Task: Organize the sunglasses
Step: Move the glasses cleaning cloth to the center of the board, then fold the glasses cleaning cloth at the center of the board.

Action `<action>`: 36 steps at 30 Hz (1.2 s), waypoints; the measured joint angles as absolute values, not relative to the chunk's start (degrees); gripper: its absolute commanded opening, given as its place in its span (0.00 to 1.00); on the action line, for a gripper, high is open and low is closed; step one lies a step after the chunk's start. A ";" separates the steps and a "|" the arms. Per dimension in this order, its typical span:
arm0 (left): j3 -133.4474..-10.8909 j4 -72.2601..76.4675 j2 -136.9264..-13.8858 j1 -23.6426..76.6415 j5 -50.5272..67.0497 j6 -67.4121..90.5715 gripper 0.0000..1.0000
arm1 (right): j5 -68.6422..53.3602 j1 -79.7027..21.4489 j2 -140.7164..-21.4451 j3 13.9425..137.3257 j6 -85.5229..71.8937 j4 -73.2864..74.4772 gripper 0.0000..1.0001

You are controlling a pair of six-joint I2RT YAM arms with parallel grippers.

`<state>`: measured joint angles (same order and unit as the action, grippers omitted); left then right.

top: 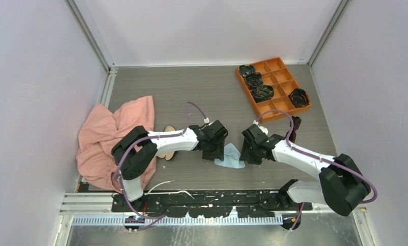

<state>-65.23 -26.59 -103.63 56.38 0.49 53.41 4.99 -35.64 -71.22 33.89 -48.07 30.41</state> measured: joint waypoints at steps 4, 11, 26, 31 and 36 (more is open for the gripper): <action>-65.10 -25.02 -104.07 56.14 1.76 53.93 0.37 | 5.74 -36.67 -71.37 33.17 -48.93 28.23 0.46; -65.21 -22.74 -105.67 55.77 4.34 54.94 0.00 | 6.52 -36.93 -71.13 32.77 -50.00 26.83 0.45; -60.97 -22.92 -101.71 55.77 4.36 55.83 0.01 | 9.19 -38.11 -61.98 28.51 -52.80 28.62 0.56; -60.97 -22.85 -101.45 55.77 4.69 56.40 0.01 | 9.78 -42.44 -62.37 27.31 -55.13 27.40 0.56; -60.97 -22.74 -101.45 55.77 5.30 56.55 0.01 | 11.33 -45.50 -63.86 27.53 -56.18 25.69 0.42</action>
